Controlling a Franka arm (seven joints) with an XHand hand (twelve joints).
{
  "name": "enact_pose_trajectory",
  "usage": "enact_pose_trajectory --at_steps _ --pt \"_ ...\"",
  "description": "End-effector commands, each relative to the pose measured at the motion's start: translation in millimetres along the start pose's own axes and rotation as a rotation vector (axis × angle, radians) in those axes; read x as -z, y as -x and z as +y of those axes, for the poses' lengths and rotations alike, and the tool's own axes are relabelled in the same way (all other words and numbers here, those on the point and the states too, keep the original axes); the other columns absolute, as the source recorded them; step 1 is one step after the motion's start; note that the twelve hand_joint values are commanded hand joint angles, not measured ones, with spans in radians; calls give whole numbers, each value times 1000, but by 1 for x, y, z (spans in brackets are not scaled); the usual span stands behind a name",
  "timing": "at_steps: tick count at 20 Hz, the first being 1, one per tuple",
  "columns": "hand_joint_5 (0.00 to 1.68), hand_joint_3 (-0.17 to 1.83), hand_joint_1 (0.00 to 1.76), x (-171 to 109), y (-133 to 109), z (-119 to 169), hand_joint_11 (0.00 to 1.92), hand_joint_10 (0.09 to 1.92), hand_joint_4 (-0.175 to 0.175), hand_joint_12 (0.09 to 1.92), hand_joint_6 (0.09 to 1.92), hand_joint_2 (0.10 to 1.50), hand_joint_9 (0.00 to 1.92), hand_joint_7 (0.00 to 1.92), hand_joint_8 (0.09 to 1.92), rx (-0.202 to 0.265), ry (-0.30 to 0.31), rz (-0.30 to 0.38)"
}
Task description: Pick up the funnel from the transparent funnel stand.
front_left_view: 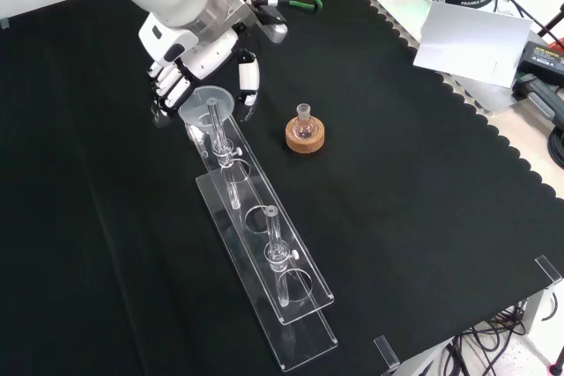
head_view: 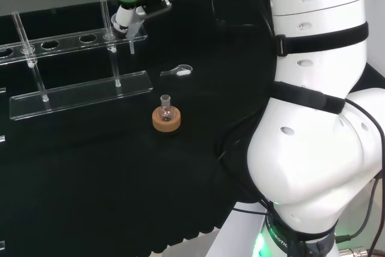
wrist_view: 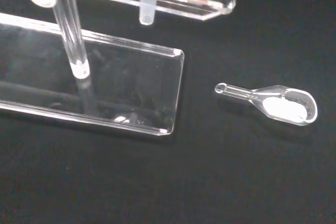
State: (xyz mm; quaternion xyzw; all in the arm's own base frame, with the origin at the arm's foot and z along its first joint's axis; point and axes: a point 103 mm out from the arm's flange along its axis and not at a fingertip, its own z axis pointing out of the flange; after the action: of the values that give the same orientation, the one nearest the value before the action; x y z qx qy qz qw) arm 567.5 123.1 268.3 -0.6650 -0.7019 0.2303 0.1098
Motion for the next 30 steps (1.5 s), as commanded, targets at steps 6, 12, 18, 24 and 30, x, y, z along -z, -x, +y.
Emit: enact_pose_trajectory --at_steps 6,12,18,24,30 --pt "216 437 699 -3 6 2 136 657 19 1383 87 698 360 132 622 9 -6 -3" --pt "300 472 707 -2 1 1 169 628 10 1370 87 686 514 284 655 16 29 -15" --pt "694 497 725 2 0 -4 257 555 -5 1333 198 698 693 560 656 -19 118 -52" --pt "944 509 805 16 2 -19 398 484 7 1288 618 737 850 767 637 -46 260 -74" --pt "1005 528 869 48 6 -44 534 453 4 1218 659 743 938 816 646 -56 317 -104"
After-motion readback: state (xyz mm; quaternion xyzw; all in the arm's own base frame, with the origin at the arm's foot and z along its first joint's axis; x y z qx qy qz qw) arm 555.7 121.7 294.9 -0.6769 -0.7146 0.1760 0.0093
